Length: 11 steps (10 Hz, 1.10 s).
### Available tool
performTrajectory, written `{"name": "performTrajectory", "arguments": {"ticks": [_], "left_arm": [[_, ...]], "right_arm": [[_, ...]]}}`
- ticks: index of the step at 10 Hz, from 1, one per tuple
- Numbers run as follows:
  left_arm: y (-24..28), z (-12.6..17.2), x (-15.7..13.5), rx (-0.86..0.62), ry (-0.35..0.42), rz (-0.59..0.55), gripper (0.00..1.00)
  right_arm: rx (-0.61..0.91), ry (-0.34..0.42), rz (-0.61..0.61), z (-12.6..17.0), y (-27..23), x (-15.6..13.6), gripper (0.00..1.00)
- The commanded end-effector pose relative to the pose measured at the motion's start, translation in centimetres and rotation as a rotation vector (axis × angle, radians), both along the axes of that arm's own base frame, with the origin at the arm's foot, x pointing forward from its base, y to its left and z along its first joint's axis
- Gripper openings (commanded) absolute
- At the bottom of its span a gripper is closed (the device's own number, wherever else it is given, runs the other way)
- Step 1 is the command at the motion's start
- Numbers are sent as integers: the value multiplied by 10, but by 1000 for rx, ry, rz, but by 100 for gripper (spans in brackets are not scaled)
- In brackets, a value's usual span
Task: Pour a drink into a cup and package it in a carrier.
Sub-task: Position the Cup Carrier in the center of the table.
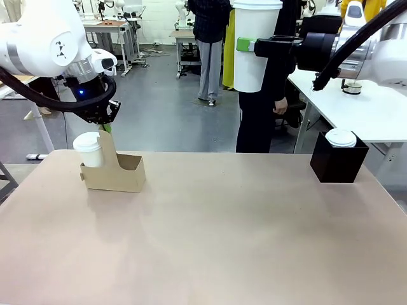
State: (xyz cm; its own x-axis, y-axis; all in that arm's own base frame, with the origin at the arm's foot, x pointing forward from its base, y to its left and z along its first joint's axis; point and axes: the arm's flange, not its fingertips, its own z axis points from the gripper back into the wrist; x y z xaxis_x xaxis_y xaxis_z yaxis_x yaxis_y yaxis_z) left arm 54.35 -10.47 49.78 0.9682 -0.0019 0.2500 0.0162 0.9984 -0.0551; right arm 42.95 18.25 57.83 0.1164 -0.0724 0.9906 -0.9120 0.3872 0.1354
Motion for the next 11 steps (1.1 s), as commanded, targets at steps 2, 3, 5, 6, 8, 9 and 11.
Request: {"name": "performTrajectory", "arguments": {"ticks": [2, 3, 5, 6, 8, 9, 11], "left_arm": [[0, 0, 0, 0, 0, 0, 0], [0, 0, 0, 0, 0, 0, 0], [0, 0, 0, 0, 0, 0, 0], [0, 1, 2, -9, 6, 4, 3], [-11, 17, -16, 12, -6, 33, 2], [-21, 28, -27, 18, -16, 52, 2], [-57, 48, -62, 15, -45, 50, 2]], "right_arm": [[8, -15, 0, 3, 3, 2, 80], [8, -15, 0, 3, 3, 2, 80], [8, -15, 0, 3, 3, 2, 80], [8, -15, 0, 3, 3, 2, 80], [8, -15, 0, 3, 3, 2, 80], [8, -15, 0, 3, 3, 2, 80], [8, -15, 0, 3, 3, 2, 80]]}}
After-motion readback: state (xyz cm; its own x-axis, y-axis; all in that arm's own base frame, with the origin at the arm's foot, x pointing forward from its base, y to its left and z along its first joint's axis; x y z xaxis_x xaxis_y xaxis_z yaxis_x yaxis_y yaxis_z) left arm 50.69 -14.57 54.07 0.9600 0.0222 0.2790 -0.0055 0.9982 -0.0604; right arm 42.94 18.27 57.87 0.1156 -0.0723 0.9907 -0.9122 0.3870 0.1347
